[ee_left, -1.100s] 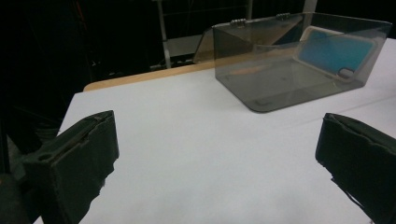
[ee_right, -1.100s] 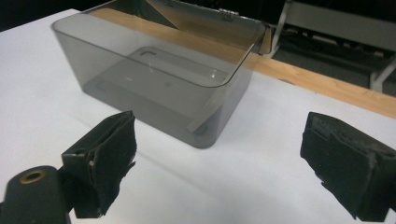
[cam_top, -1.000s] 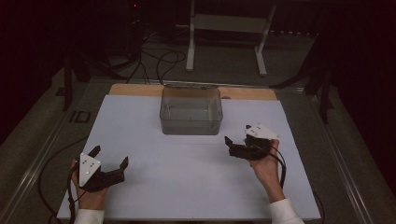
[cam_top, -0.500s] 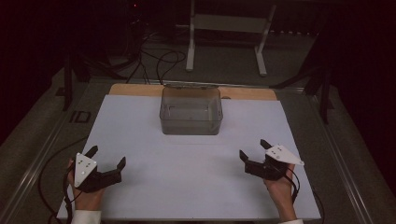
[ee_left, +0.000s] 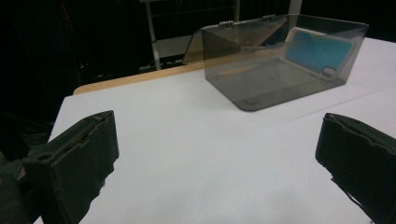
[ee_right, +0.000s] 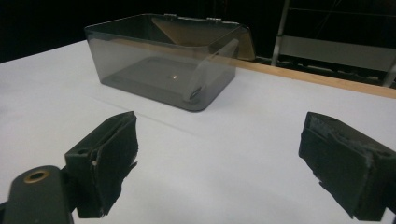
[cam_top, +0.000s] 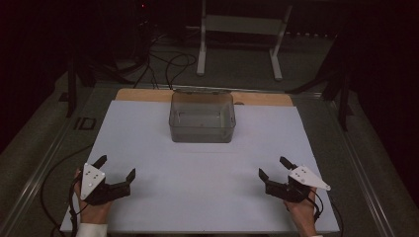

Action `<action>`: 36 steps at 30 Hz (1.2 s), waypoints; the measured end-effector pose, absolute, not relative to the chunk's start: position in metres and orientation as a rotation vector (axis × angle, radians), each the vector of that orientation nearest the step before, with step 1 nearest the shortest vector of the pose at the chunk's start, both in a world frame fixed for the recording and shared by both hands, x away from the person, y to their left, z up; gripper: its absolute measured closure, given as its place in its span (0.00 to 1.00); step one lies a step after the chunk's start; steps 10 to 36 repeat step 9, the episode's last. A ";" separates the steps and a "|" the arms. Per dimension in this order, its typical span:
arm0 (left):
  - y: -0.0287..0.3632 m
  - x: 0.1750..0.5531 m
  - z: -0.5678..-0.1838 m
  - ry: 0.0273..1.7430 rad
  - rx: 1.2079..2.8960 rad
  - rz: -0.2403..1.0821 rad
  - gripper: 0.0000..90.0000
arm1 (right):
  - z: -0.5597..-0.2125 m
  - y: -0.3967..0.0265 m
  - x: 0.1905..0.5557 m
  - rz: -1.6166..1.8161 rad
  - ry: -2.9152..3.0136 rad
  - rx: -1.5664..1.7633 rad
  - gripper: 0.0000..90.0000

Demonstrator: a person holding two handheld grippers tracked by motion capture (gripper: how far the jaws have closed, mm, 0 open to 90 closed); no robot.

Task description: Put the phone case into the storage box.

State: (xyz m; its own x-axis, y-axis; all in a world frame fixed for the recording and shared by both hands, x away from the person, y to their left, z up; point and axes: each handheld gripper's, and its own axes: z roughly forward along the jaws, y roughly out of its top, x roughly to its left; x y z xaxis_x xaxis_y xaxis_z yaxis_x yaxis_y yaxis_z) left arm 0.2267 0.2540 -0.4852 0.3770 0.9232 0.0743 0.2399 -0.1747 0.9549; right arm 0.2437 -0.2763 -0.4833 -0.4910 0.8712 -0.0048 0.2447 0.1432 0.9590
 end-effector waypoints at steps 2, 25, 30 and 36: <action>0.253 0.227 -0.486 1.042 1.664 0.869 0.00 | -0.484 -0.275 0.244 1.373 1.838 1.066 0.13; 0.255 0.227 -0.487 1.053 1.658 0.864 0.00 | -0.484 -0.276 0.246 1.376 1.832 1.071 0.13; 0.255 0.227 -0.487 1.053 1.658 0.864 0.00 | -0.484 -0.276 0.246 1.376 1.832 1.071 0.13; 0.255 0.227 -0.487 1.053 1.658 0.864 0.00 | -0.484 -0.276 0.246 1.376 1.832 1.071 0.13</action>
